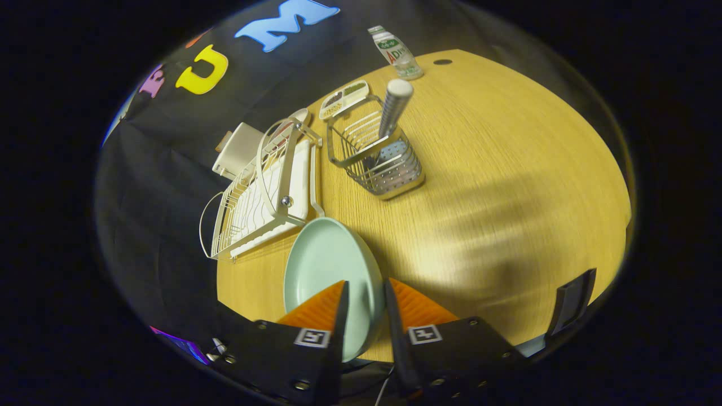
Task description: Take the plate from the dish rack, then take the spoon from the basket and place it into the plate.
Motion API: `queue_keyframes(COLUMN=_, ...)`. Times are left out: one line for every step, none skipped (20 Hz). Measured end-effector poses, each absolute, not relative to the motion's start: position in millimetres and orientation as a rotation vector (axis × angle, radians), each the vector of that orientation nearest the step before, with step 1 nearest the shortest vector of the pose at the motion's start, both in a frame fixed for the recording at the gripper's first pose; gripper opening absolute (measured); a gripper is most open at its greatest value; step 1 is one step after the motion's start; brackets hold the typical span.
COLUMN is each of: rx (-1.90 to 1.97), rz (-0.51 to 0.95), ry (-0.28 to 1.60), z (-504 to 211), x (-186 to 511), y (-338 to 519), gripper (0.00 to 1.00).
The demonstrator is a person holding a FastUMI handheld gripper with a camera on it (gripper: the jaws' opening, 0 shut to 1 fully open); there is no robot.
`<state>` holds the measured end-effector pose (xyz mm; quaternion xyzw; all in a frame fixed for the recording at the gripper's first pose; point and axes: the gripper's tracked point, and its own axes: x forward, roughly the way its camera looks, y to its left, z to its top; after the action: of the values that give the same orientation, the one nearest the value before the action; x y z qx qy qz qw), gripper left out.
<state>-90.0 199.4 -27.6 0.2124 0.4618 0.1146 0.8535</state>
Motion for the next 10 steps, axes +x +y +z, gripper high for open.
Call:
queue_keyframes(rx=0.403, rz=0.237, ry=0.922, z=-17.9, x=-84.2, y=191.4, gripper=0.51)
queue_keyframes(rx=0.364, rz=0.241, ry=0.877, z=-5.8, x=-80.6, y=184.0, gripper=0.54)
queue_keyframes(rx=0.331, rz=0.243, ry=0.826, z=3.5, x=-75.7, y=178.9, gripper=0.66)
queue_keyframes(rx=0.305, rz=0.257, ry=0.764, z=13.4, x=-70.4, y=176.2, gripper=0.66)
queue_keyframes(rx=0.282, rz=0.266, ry=0.710, z=26.4, x=-65.4, y=171.3, gripper=0.66)
queue_keyframes(rx=0.257, rz=0.266, ry=0.655, z=35.9, x=-62.0, y=164.6, gripper=0.66)
queue_keyframes(rx=0.238, rz=0.267, ry=0.596, z=49.7, x=-58.1, y=158.8, gripper=0.66)
queue_keyframes(rx=0.220, rz=0.263, ry=0.542, z=60.4, x=-56.0, y=153.1, gripper=0.66)
queue_keyframes(rx=0.206, rz=0.272, ry=0.484, z=71.8, x=-54.5, y=147.6, gripper=0.66)
queue_keyframes(rx=0.193, rz=0.274, ry=0.414, z=86.1, x=-51.5, y=142.5, gripper=0.66)
